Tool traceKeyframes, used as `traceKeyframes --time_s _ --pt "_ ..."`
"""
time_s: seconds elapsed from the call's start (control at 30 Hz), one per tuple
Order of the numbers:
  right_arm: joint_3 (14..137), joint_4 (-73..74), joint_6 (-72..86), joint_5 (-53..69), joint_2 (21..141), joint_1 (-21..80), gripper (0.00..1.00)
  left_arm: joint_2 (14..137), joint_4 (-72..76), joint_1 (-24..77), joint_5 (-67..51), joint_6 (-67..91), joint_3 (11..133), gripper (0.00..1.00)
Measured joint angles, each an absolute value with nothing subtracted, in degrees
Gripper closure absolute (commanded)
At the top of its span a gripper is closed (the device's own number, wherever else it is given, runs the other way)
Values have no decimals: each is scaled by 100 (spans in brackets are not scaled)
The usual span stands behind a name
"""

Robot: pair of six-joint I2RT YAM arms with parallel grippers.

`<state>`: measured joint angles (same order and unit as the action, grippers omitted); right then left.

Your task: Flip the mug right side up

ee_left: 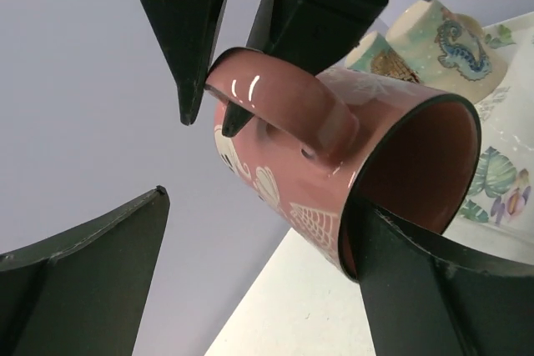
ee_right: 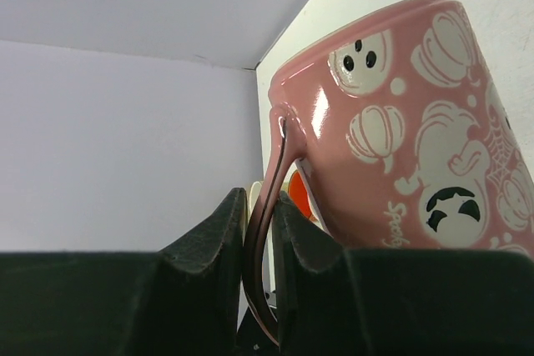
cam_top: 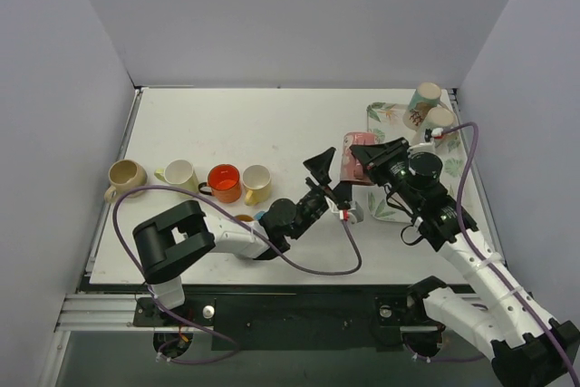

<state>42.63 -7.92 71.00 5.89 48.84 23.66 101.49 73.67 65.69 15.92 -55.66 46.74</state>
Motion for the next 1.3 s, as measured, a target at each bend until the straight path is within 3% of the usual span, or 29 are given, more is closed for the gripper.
traceKeyframes --time_s 0.1,0.27,0.3,0.33,0.37,0.5,0.53,0.6,0.63,0.73,0.8,0.97,1.1,1.3 --pt "4263 -904 7107 311 4884 2672 100 10165 7415 6567 1769 -5575 4737 12" --pt "4235 -1096 7146 -34 4882 3107 100 10248 7400 6497 1935 -5594 4788 49" --pt "4202 -1168 7172 -97 4877 3162 100 10248 7400 6479 1940 -5577 4794 69" --pt "4165 -1199 7199 -185 4873 3203 100 10248 7419 6462 1984 -5614 4803 81" --pt "4117 -1330 7303 -316 4871 3236 100 10245 7426 6436 2001 -5699 4807 100" --pt "4047 -1380 7771 -607 4829 3221 98 10245 7559 6407 2053 -5881 4812 100" --pt "4040 -1367 7793 -617 4803 3218 81 10224 7557 6403 2032 -5924 4812 100" --pt "4056 -1253 7703 -604 4716 3151 61 10160 7511 6416 1984 -6003 4812 100" --pt "4143 -1059 7513 -548 4672 3105 56 10090 7384 6429 1942 -6014 4812 100" --pt "4775 -165 6504 -449 4650 2864 20 9695 6613 6425 2051 -5900 4812 100" --pt "5371 329 5918 -491 4672 2714 9 9376 6007 6324 2235 -5883 4812 100" --pt "6657 1310 4646 -690 4683 2602 7 8785 4104 5878 2670 -5625 5317 100" --pt "6820 1820 4117 -755 4665 2591 6 8670 974 5183 2388 -4604 7050 100" --pt "6796 2541 3586 -749 4678 2585 4 8250 -2576 4265 1772 -3496 9271 100"
